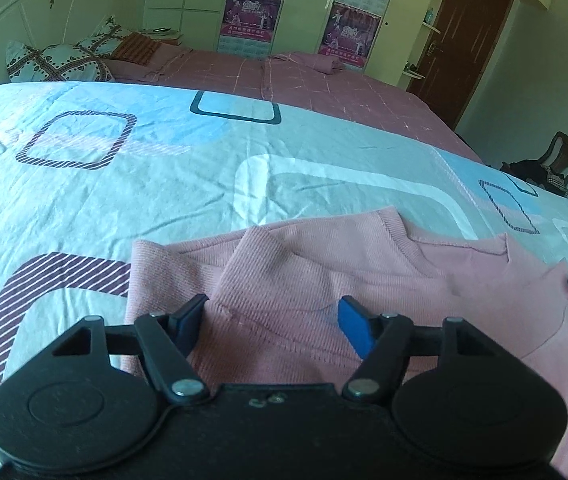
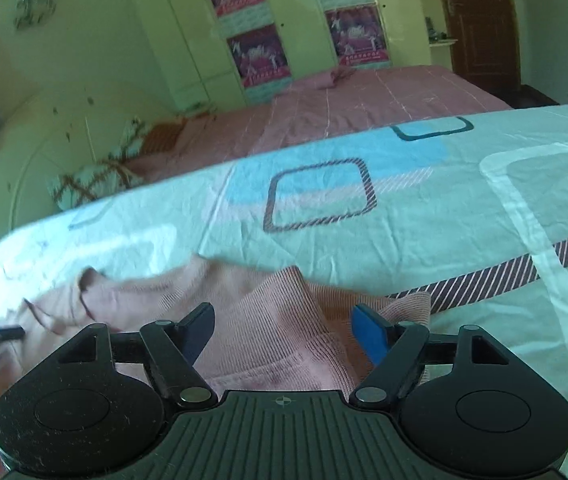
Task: Fold small clothes
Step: 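Grasp the hem with both grippers and lift it toward the collar, then lay the hem over the collar and open both grippers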
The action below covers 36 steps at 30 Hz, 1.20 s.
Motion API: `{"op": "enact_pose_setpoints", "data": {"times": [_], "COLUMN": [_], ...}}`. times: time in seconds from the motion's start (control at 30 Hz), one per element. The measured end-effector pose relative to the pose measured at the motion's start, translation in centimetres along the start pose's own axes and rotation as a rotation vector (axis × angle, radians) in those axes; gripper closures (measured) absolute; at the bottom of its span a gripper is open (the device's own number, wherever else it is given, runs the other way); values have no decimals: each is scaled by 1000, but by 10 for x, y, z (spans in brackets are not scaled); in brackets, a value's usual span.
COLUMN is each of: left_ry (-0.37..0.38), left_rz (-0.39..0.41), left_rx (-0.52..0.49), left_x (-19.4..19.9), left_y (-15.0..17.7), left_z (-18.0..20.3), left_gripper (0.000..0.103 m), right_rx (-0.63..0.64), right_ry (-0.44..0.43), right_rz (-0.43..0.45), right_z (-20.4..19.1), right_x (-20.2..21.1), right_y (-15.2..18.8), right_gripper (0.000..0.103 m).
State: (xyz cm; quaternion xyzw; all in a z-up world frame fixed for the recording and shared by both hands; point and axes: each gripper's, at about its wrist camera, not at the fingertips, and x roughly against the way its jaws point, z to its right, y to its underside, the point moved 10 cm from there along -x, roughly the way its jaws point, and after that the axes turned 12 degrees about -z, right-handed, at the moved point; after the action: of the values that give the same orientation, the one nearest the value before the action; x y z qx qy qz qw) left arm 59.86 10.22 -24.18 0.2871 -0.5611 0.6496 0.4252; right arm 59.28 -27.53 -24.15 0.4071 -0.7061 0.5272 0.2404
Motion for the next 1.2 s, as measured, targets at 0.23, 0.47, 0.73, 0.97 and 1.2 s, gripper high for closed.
{"op": "enact_pose_setpoints", "data": {"times": [0.23,0.47,0.73,0.97,1.2], "left_ry": [21,-10,-161,-210,-220], "left_rz": [32,237,153,165,160], "left_rx": [-18,40,51,72,39], "left_x": [6,42,1,16,42], "left_y": [-1,-23,-7,-8,15], "left_z": [5,7,-10,-15,-15], "left_gripper": [88,90,89,19,20], "right_rx": [101,99,-13,-72,-53], "right_ry": [48,69,240,205,138], "right_rz": [-54,108,37,64,57], "right_z": [-9,-10,29,38,14], "right_x": [-21,14,-22,-10,8], "right_y": [7,-13,-8,-5,-3], "right_gripper": [92,97,103,103,102]}}
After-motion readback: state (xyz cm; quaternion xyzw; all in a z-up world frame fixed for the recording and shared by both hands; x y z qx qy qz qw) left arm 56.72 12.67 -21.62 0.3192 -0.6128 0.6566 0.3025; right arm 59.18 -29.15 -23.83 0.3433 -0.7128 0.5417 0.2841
